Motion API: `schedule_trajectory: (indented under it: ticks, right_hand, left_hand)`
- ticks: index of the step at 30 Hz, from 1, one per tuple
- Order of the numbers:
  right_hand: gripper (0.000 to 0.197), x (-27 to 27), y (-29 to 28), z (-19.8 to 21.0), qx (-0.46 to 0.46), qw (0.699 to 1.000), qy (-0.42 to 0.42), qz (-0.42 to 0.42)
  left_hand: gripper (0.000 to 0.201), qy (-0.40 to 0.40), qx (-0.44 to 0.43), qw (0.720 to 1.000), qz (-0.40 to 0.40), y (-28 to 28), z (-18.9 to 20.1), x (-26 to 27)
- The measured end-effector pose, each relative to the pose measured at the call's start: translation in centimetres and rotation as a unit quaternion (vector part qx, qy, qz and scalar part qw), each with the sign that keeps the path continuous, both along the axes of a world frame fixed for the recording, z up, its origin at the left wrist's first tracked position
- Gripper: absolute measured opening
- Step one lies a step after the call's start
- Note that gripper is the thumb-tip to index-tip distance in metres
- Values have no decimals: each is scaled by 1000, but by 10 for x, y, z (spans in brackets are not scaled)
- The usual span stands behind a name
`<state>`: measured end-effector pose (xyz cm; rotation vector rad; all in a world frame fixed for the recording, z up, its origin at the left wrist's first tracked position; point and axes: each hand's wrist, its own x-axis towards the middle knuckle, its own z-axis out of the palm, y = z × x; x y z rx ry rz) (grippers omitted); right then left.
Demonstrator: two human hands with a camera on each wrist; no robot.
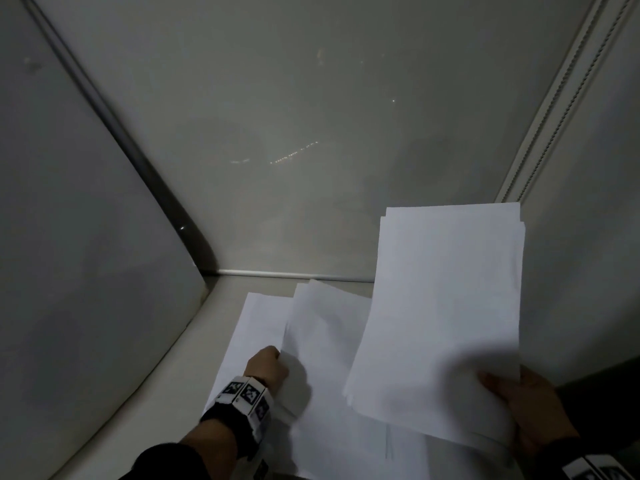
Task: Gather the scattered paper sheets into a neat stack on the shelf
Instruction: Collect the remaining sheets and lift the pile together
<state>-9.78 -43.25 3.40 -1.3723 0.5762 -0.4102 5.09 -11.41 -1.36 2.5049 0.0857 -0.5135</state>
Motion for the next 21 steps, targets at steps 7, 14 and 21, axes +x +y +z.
schedule_trajectory:
  ticks: [7,14,21]
  right_hand:
    - [13,4,-10,1,-127,988,65,-56]
    - [15,8,-6,9,-126,986,73,-82]
    - [74,18,40,13,-31,989,110,90]
  left_hand:
    - [24,-158,-192,967,59,80,54,-10]
    - [28,-131,-376,904,154,158,94,-13]
    - [25,-65,-438,891,100,105,87,-22]
